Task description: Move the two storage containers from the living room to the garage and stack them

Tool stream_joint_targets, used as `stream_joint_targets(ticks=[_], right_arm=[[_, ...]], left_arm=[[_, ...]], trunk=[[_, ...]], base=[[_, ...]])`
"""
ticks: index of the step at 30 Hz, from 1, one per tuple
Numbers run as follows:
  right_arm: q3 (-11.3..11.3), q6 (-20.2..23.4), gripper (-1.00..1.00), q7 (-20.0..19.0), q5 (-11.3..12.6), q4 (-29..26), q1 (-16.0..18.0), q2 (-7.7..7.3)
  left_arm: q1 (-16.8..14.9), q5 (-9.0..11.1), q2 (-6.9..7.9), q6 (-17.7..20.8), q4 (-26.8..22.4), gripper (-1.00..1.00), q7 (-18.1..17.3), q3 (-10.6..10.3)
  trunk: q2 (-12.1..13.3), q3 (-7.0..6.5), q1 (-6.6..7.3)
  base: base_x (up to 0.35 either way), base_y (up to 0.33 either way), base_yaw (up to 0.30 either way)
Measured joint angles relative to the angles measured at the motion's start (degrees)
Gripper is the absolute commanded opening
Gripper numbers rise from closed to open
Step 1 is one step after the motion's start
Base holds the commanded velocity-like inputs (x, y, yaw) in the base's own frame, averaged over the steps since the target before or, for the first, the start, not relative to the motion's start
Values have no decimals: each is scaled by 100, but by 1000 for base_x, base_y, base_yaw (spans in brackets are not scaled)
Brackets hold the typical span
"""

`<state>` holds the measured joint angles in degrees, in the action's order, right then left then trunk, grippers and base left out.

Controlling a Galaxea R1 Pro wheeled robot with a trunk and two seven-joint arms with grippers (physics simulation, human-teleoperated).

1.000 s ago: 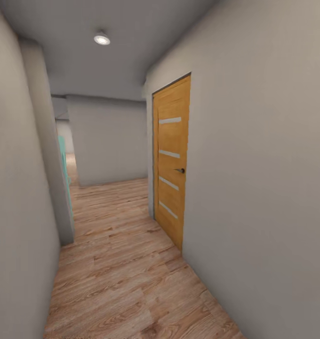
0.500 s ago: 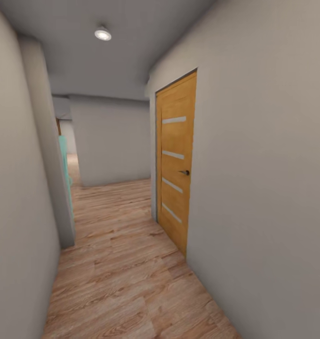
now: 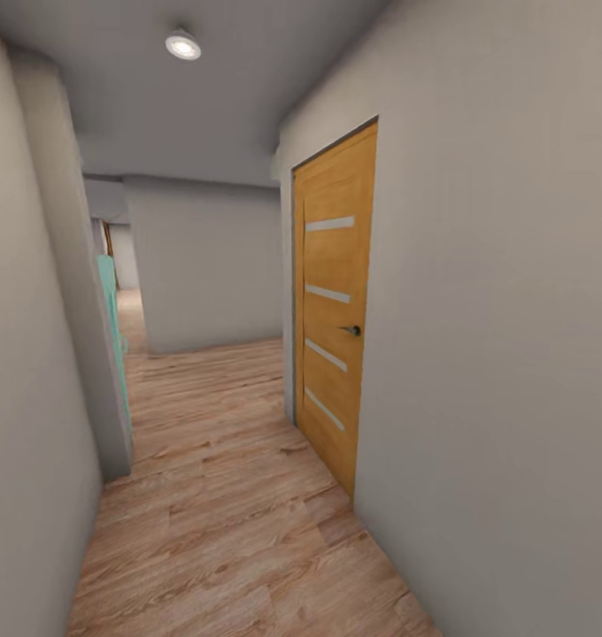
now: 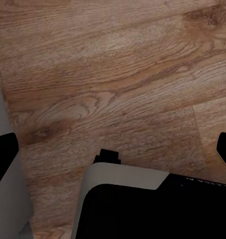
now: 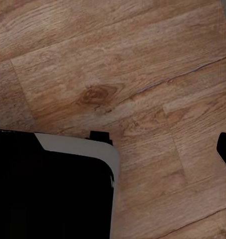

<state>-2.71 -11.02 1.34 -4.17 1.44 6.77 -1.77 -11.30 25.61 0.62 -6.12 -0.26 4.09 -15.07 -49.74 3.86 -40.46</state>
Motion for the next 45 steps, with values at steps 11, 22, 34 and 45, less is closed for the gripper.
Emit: stream_joint_targets(ticks=[11, 22, 34, 45], right_arm=[[-2, -5, 100, 1, 3, -1, 0, -15], [3, 12, 100, -2, 3, -1, 0, -15], [4, 7, 100, -2, 4, -1, 0, -15], [8, -13, 100, 0, 4, -1, 0, -15]], left_arm=[[0, 0, 0, 0, -1, 100, -4, 0], [0, -1, 0, 6, 0, 100, -3, -4], [0, -1, 1, 14, -1, 100, -4, -1], [0, -1, 1, 18, -1, 100, -4, 0]], trunk=[[0, 0, 0], [1, 0, 0], [0, 0, 0], [0, 0, 0]], base=[[322, 0, 210], [322, 0, 268], [322, 0, 268], [322, 0, 247]])
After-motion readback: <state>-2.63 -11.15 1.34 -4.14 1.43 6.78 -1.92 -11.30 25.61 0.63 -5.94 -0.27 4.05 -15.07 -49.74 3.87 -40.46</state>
